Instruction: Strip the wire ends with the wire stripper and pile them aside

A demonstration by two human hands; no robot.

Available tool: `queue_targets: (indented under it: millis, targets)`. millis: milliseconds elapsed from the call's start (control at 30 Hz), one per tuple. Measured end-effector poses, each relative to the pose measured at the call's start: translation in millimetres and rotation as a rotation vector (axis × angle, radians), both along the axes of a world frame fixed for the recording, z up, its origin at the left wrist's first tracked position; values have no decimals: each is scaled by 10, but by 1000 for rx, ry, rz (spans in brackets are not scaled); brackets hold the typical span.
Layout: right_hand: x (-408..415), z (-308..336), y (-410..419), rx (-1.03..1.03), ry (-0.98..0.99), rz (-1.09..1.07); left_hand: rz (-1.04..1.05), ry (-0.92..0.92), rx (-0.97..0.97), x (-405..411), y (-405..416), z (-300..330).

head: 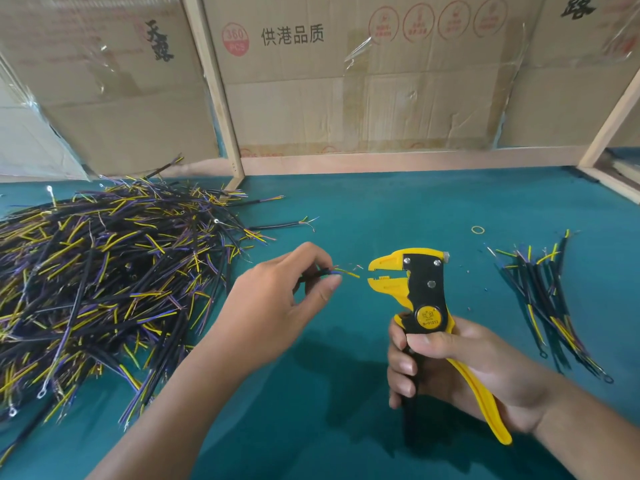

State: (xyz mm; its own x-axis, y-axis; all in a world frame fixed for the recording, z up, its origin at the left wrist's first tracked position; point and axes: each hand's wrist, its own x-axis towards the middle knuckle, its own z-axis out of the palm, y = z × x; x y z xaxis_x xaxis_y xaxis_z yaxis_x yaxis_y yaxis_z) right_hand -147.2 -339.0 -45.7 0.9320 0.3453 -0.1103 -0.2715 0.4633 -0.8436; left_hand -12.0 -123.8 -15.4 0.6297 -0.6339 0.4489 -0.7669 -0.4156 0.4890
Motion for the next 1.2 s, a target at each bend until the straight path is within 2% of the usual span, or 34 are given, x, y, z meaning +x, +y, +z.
queue_targets:
  millis: [267,433,633,900,1200]
  targets:
    - [9,-8,8,-15,21,-26,-135,239,8,-21,-29,-49]
    - [4,-1,5,35,8,-36,-185,304,43,-31,-26,-76]
    - [-12,-15,53,79,21,-3,-240,411,-3,-72,-57,-89]
    - [-10,-7,70,76,38,-12,-265,329,65,-70,-69,-123]
    - [-16,12,88,55,65,-6,-245,368,24,-96,-93,-124]
